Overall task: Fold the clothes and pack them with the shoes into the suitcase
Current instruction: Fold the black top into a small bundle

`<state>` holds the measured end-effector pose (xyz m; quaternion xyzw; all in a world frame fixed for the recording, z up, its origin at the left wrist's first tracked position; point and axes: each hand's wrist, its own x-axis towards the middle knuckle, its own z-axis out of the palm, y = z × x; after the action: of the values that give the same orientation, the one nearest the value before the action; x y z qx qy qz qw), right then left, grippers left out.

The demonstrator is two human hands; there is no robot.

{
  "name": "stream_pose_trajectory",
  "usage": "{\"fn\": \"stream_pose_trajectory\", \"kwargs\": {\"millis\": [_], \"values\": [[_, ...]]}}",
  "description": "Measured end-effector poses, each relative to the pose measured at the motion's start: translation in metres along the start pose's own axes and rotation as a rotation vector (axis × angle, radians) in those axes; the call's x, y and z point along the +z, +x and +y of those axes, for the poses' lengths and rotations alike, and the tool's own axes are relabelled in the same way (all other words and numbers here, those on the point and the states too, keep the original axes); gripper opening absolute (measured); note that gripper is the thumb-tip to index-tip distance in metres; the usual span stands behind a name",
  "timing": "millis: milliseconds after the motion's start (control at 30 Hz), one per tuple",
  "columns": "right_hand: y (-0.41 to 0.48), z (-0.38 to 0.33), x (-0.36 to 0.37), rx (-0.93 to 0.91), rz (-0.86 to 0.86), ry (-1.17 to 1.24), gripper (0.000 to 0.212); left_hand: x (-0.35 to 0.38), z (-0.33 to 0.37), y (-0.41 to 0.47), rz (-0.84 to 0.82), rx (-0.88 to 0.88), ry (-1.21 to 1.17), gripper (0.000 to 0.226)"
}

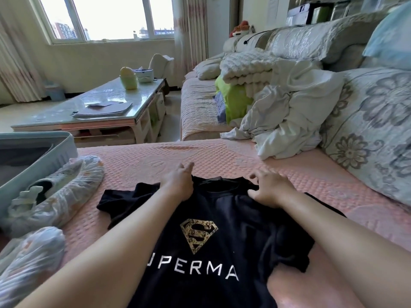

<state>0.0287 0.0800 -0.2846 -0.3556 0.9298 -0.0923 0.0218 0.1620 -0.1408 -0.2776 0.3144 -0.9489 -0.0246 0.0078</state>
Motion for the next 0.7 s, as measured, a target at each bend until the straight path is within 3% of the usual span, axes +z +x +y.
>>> {"fn": "stream_pose_trajectory", "kwargs": {"millis": [100,167,267,367,433,533,567,633,700], "values": [[-0.001,0.006,-0.008,0.074,-0.078,-0.067,0.026,0.003,-0.001,0.007,-0.051,-0.016,0.027,0.047],[0.002,0.007,-0.013,0.066,-0.060,-0.112,0.020,0.000,-0.004,0.012,0.012,-0.035,-0.063,0.029],[0.018,0.008,-0.014,0.073,0.213,-0.148,0.027,-0.012,-0.006,0.020,0.197,-0.151,-0.309,0.023],[0.036,0.002,-0.013,0.126,0.434,0.074,0.019,-0.018,-0.004,0.033,0.331,-0.233,-0.476,0.032],[0.046,0.001,-0.006,0.106,0.328,0.171,0.028,-0.015,0.004,0.034,0.222,-0.240,-0.515,0.044],[0.039,0.006,0.007,0.014,-0.027,0.278,0.067,-0.010,0.024,0.026,-0.044,-0.247,-0.424,0.075],[0.035,0.012,0.008,-0.011,-0.039,0.285,0.072,-0.009,0.033,0.023,-0.059,-0.234,-0.373,0.077],[0.028,0.028,0.003,-0.001,0.096,0.232,0.065,-0.011,0.050,0.018,0.020,-0.145,-0.222,0.068],[0.021,0.047,-0.005,0.134,0.196,0.055,0.057,-0.008,0.069,0.015,0.113,0.027,-0.094,0.052]]}}
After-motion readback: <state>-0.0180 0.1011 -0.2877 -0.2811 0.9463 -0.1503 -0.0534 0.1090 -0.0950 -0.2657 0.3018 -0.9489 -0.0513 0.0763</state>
